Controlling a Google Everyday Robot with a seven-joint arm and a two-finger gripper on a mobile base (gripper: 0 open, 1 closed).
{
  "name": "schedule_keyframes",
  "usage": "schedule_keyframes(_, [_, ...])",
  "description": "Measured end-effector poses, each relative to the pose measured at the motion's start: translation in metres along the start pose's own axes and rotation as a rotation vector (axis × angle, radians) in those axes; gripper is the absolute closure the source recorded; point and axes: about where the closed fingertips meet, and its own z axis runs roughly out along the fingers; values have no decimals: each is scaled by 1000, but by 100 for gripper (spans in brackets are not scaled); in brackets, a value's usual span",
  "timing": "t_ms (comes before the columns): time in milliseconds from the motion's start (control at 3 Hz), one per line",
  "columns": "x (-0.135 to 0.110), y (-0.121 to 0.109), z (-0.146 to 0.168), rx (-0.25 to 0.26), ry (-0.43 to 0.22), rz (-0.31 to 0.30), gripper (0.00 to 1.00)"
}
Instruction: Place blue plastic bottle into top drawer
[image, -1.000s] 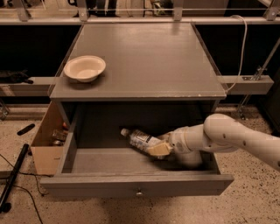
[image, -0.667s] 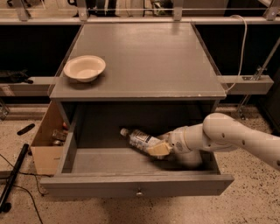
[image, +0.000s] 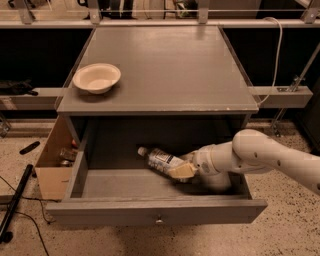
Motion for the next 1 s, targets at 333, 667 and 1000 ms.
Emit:
schedule_keyframes(333, [0, 0, 0, 0, 0, 0, 41])
schedule_keyframes(667, [0, 0, 0, 0, 0, 0, 17])
schedule_keyframes(1000, [0, 0, 0, 0, 0, 0, 0])
